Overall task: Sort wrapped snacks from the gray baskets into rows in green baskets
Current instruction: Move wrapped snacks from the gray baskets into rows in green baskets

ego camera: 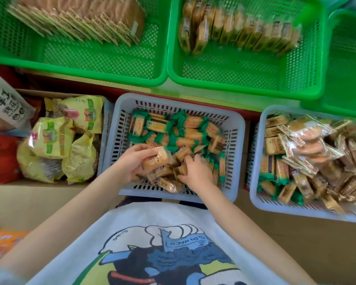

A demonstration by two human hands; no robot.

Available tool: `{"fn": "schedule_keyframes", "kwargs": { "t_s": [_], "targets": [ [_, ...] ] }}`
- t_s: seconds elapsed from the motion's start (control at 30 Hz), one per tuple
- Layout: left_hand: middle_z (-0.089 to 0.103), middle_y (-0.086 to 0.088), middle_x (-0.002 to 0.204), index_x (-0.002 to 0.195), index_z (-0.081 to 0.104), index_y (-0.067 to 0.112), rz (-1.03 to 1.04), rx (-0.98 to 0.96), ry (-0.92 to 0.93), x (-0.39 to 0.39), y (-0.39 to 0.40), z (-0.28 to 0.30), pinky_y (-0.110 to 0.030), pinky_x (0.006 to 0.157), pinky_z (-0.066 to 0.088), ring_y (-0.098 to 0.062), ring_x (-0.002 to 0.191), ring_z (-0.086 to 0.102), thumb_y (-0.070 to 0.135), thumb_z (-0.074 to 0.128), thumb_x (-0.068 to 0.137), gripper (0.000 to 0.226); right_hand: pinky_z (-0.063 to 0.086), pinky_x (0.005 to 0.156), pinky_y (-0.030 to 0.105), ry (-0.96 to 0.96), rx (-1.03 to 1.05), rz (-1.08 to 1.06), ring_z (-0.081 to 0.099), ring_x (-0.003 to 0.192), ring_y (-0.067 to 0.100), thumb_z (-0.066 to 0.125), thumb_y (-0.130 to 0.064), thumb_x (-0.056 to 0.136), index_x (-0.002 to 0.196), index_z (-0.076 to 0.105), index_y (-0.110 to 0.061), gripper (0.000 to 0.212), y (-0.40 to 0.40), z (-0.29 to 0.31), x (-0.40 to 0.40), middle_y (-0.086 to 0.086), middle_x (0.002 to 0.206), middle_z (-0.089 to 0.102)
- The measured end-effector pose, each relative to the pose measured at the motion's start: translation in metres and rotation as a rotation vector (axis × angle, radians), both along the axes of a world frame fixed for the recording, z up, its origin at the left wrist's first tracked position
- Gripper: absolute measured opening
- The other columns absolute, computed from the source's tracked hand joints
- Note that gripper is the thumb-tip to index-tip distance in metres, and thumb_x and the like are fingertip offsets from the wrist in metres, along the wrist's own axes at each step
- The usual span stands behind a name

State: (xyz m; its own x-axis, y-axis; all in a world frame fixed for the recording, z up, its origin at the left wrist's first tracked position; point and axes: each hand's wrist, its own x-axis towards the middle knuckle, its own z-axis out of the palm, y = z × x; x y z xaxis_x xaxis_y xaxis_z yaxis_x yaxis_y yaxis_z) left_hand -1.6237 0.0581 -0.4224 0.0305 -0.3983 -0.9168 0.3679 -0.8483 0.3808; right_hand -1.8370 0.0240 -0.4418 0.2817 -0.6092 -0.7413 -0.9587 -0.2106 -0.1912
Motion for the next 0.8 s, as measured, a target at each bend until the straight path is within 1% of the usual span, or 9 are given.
{"fn": "schedule_keyframes", "kwargs": {
  "t_s": [0.13, 0.23, 0.33, 0.4, 0.47, 0.53, 0.6, 0.7, 0.8],
  "targets": [
    [0.067, -0.017, 0.118, 0.109, 0.055, 0.012, 0.043, -0.027, 0.063, 0.012, -0.006, 0.006, -0.048, 0.081, 0.06, -0.033, 0.104, 0.07, 0.012, 0.069, 0.092, 0.023, 0.048, 0.078, 0.036, -0.057, -0.071, 0.047, 0.056, 0.112, 0.028, 0.071, -0.03, 0.088, 0.123, 0.05, -0.015, 0.043, -0.004, 0.01, 0.009, 0.007, 0.124, 0.055],
    [0.068, -0.015, 0.12, 0.114, 0.06, 0.016, 0.051, -0.117, 0.018, 0.021, -0.016, 0.018, -0.04, 0.076, 0.06, -0.031, 0.106, 0.07, 0.016, 0.07, 0.092, 0.025, 0.049, 0.069, 0.034, -0.259, 0.025, -0.413, 0.058, 0.091, 0.018, 0.075, -0.025, 0.087, 0.107, 0.052, -0.02, 0.03, -0.024, 0.039, 0.002, -0.005, 0.101, 0.059],
    [0.068, -0.012, 0.117, 0.115, 0.063, 0.022, 0.04, -0.229, -0.041, 0.026, -0.037, 0.041, -0.031, 0.071, 0.055, -0.027, 0.105, 0.068, 0.026, 0.066, 0.095, 0.021, 0.048, 0.073, 0.027, -0.634, 0.115, -0.938, 0.062, 0.098, 0.017, 0.075, -0.024, 0.089, 0.108, 0.062, -0.022, 0.024, -0.057, 0.088, -0.007, -0.006, 0.107, 0.065],
    [0.068, -0.009, 0.113, 0.117, 0.062, 0.022, 0.02, -0.295, 0.006, 0.021, -0.055, 0.06, -0.034, 0.08, 0.052, -0.024, 0.101, 0.065, 0.037, 0.06, 0.098, 0.025, 0.05, 0.076, 0.03, -0.885, 0.187, -1.071, 0.066, 0.1, 0.021, 0.071, -0.02, 0.091, 0.109, 0.066, -0.017, 0.019, -0.08, 0.12, -0.01, 0.001, 0.105, 0.072],
    [0.067, -0.006, 0.11, 0.121, 0.061, 0.022, -0.013, -0.363, 0.082, 0.011, -0.075, 0.077, -0.038, 0.088, 0.047, -0.022, 0.1, 0.063, 0.049, 0.054, 0.098, 0.036, 0.051, 0.085, 0.036, -1.004, 0.205, -1.007, 0.066, 0.101, 0.023, 0.068, -0.022, 0.092, 0.111, 0.068, -0.014, 0.021, -0.095, 0.143, -0.003, 0.005, 0.106, 0.074],
    [0.067, -0.001, 0.103, 0.118, 0.059, 0.022, -0.05, -0.442, 0.141, -0.005, -0.095, 0.096, -0.032, 0.078, 0.049, -0.015, 0.089, 0.064, 0.053, 0.049, 0.098, 0.039, 0.05, 0.092, 0.031, -0.9, 0.059, -0.793, 0.062, 0.112, 0.021, 0.063, -0.031, 0.097, 0.125, 0.064, -0.019, 0.031, -0.104, 0.152, 0.012, 0.004, 0.119, 0.066],
    [0.067, 0.002, 0.096, 0.116, 0.056, 0.022, -0.063, -0.504, 0.133, -0.02, -0.113, 0.114, -0.026, 0.07, 0.052, -0.01, 0.08, 0.066, 0.049, 0.056, 0.096, 0.033, 0.041, 0.096, 0.025, -0.747, -0.082, -0.594, 0.047, 0.121, 0.013, 0.054, -0.046, 0.099, 0.148, 0.043, -0.03, 0.053, -0.111, 0.153, 0.028, -0.001, 0.132, 0.044],
    [0.065, 0.0, 0.093, 0.112, 0.054, 0.022, -0.053, -0.507, 0.086, -0.031, -0.134, 0.127, -0.029, 0.073, 0.051, -0.013, 0.08, 0.064, 0.041, 0.059, 0.096, 0.025, 0.033, 0.102, 0.026, -0.851, -0.004, -0.628, 0.033, 0.131, 0.005, 0.045, -0.051, 0.1, 0.158, 0.015, -0.038, 0.066, -0.118, 0.155, 0.043, -0.012, 0.147, 0.027],
    [0.066, -0.004, 0.096, 0.115, 0.053, 0.022, -0.093, -0.459, -0.065, -0.029, -0.154, 0.127, -0.033, 0.069, 0.05, -0.018, 0.084, 0.065, 0.052, 0.061, 0.093, 0.038, 0.041, 0.107, 0.032, -0.883, 0.094, -0.727, 0.043, 0.135, 0.013, 0.052, -0.054, 0.098, 0.157, 0.018, -0.034, 0.071, -0.134, 0.147, 0.039, -0.003, 0.151, 0.039]
  ]
}}
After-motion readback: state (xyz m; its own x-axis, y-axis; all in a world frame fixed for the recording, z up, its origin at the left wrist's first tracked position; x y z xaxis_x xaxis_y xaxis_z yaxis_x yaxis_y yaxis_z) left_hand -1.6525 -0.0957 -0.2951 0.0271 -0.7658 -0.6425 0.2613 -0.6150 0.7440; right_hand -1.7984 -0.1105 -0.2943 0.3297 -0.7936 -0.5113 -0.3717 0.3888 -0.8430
